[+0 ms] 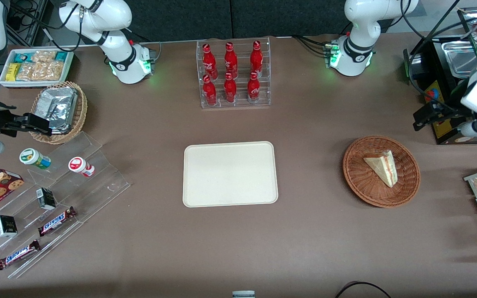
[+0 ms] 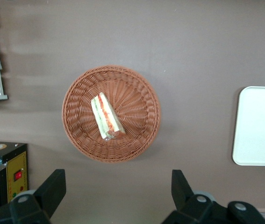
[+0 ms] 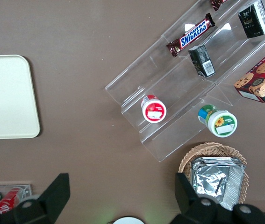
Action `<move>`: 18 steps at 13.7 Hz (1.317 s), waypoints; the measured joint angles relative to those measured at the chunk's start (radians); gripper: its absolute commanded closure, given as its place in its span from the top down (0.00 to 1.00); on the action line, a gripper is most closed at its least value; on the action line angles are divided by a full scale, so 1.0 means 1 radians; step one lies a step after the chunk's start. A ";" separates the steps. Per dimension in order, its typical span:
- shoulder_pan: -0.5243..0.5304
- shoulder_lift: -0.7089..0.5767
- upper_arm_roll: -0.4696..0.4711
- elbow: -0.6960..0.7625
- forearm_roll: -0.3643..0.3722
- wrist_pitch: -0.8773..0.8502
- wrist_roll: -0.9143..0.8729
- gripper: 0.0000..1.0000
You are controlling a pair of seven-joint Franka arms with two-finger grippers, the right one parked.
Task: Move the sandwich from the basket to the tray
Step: 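Move the left gripper down over the wrapped sandwich in the wicker basket, then close the left gripper on the sandwich and lift it from the basket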
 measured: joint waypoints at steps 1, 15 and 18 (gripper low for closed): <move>0.014 0.024 0.002 -0.005 0.000 -0.008 -0.004 1.00; 0.037 0.278 -0.003 -0.279 0.049 0.305 -0.255 1.00; 0.039 0.323 0.003 -0.289 0.051 0.335 -0.269 1.00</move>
